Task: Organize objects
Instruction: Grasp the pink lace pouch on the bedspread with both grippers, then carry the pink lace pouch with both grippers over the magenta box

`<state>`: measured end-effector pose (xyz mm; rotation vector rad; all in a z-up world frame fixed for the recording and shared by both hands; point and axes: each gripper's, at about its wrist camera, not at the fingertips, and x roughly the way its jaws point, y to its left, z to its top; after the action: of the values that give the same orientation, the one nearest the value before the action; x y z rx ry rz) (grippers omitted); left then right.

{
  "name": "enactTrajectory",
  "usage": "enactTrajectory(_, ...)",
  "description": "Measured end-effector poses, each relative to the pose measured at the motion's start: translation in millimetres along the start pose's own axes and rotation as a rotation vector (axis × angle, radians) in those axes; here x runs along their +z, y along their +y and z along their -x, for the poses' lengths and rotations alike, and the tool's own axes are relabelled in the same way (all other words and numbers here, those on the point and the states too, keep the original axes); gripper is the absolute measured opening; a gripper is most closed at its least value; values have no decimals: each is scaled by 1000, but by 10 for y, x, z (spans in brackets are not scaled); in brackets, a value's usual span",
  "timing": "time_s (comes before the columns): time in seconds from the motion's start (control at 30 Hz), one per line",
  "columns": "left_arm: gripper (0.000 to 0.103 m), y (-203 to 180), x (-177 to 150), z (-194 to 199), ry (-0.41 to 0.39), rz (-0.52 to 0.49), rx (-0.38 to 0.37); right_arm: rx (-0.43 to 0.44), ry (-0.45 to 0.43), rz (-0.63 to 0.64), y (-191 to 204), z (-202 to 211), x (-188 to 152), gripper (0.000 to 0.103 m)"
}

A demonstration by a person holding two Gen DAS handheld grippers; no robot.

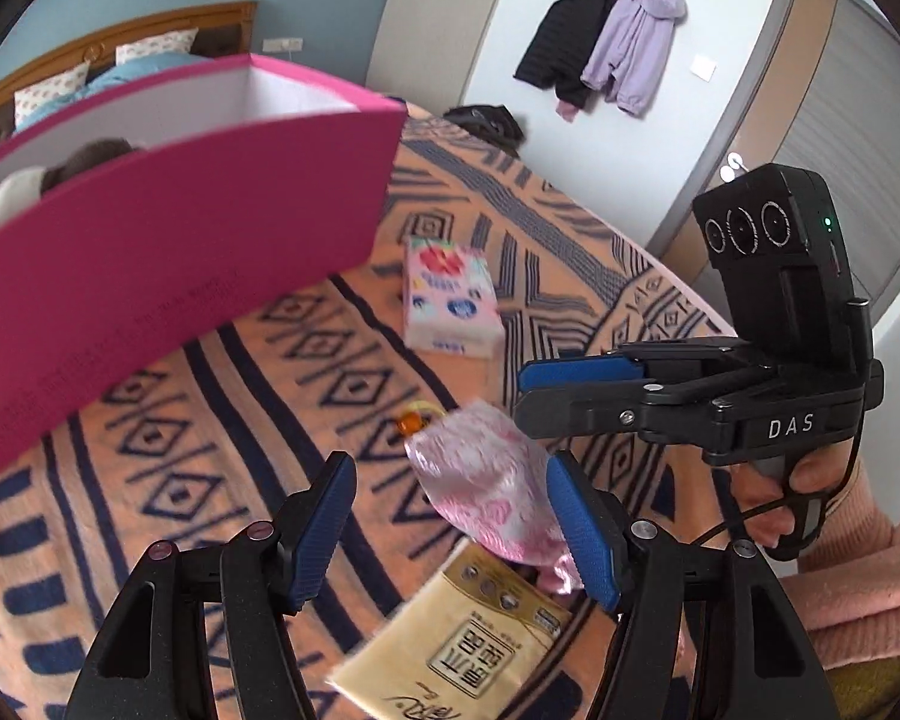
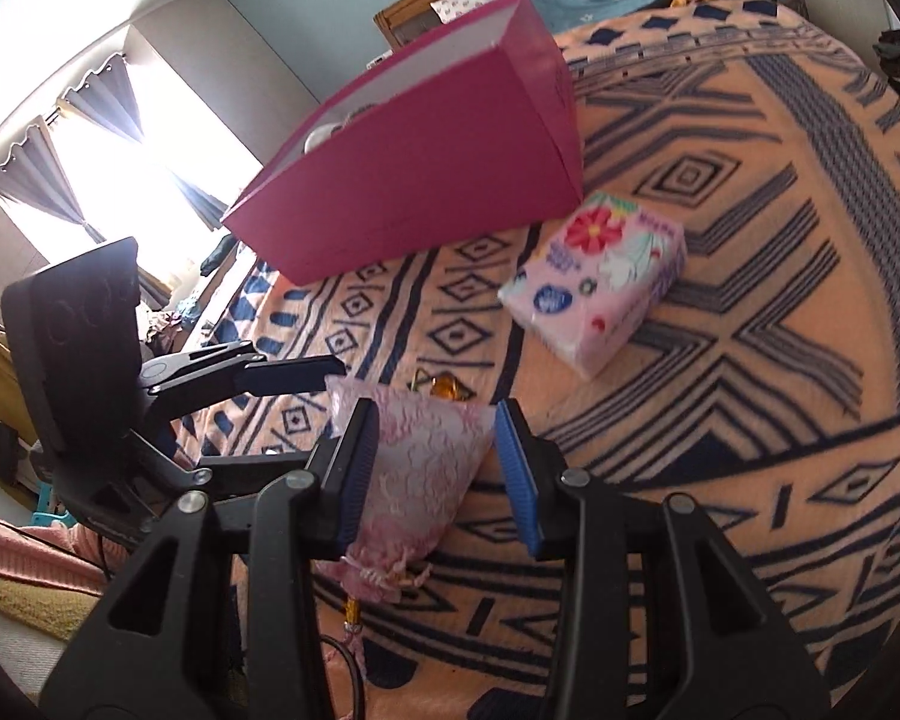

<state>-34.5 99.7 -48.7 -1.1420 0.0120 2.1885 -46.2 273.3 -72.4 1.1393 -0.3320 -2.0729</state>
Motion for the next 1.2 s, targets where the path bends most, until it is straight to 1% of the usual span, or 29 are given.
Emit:
enactTrajectory(0.17,66,5,-59,-51,26,13,-35,24,17,-27,-46,-13,-59,43)
enactTrajectory(0.2,66,15,-60,-54,27,17,-37,26,23,-31,-53,-17,-63,44)
enactTrajectory(0.23,65,23,-67,-54,30,21,-42,26,28,-34,-59,-23,-68,46)
enactTrajectory(0.27,62,26,-74,-50,31,25,-48,28,33,-40,-68,-31,-72,50)
enactTrajectory(0.33,59,30,-81,-51,39,34,-62,39,44,-48,-83,-52,-81,50)
enactTrajectory(0.5,54,28,-101,-85,63,36,-61,58,66,-51,-72,-122,-103,50)
enactTrajectory(0.6,47,33,-121,-96,68,45,-78,72,75,-48,-51,-154,-118,50)
enactTrajectory(0.63,45,28,-124,-105,71,46,-80,75,77,-46,-36,-181,-117,50)
enactTrajectory(0.7,43,19,-126,-111,72,43,-76,66,77,-36,-14,-189,-122,42)
enactTrajectory(0.87,40,8,-112,-83,58,40,-80,49,59,3,71,-152,-108,35)
enactTrajectory(1.07,40,-1,-34,13,17,26,-78,29,22,45,187,-84,-18,35)
enactTrajectory(1.2,40,-2,37,100,-16,13,-63,15,-4,74,254,-54,72,34)
